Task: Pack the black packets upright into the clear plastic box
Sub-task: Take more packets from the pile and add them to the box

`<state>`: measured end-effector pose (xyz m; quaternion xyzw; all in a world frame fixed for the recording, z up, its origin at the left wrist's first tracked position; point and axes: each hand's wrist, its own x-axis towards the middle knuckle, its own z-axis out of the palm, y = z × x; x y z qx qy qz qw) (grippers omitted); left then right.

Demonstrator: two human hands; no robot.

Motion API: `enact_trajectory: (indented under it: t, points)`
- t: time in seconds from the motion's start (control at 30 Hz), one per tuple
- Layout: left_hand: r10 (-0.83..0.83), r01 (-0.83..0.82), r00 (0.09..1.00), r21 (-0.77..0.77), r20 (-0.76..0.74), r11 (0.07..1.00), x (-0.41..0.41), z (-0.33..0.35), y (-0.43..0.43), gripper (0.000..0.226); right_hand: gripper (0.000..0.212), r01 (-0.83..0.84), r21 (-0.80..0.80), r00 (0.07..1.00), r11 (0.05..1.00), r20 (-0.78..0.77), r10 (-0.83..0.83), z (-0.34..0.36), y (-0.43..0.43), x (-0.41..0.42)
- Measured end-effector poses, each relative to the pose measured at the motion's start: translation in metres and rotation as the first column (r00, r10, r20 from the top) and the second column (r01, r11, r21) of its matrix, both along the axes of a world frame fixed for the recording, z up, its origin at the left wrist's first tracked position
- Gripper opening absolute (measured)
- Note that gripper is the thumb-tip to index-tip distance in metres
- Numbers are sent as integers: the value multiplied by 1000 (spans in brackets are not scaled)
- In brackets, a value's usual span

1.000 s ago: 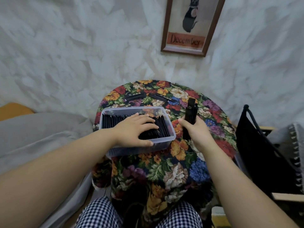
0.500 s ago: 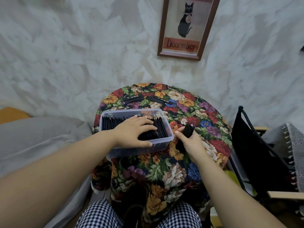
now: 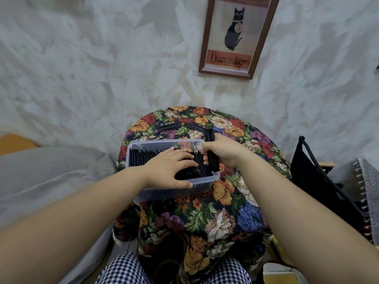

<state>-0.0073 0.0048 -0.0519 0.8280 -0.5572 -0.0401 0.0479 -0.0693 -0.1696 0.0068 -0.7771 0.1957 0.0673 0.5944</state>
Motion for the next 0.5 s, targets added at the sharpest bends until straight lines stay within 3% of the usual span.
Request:
enact_trajectory:
  t: [0.13, 0.23, 0.37, 0.5]
  points:
    - [-4, 4, 1000, 5, 12, 1000, 1, 1, -1, 92, 14, -99, -206, 994, 973, -71, 86, -3, 8, 9]
    - [-10, 10, 1000, 2, 14, 1000, 1, 2, 0, 94, 39, -212, -520, 976, 828, -160, 150, -5, 9, 12]
    - [-14, 13, 1000, -15, -15, 1000, 0, 3, 0, 94, 70, -245, -607, 969, 756, -168, 179, -8, 8, 13]
    - [-4, 4, 1000, 2, -23, 1000, 0, 3, 0, 83, 74, -237, -678, 971, 696, -135, 199, -11, 6, 10]
